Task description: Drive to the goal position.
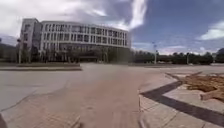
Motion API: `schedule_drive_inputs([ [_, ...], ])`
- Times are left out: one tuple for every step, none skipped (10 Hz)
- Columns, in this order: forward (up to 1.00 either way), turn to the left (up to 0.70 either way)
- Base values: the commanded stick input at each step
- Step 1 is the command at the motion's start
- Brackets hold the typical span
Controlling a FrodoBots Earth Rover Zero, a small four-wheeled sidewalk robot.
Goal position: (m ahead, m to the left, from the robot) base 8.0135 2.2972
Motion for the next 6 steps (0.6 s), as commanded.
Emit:
schedule_drive_inputs([
  [1.0, 0.0],
  [1.0, 0.0],
  [1.0, 0.0],
  [1.0, 0.0],
  [1.0, 0.0],
  [1.0, 0.0],
])
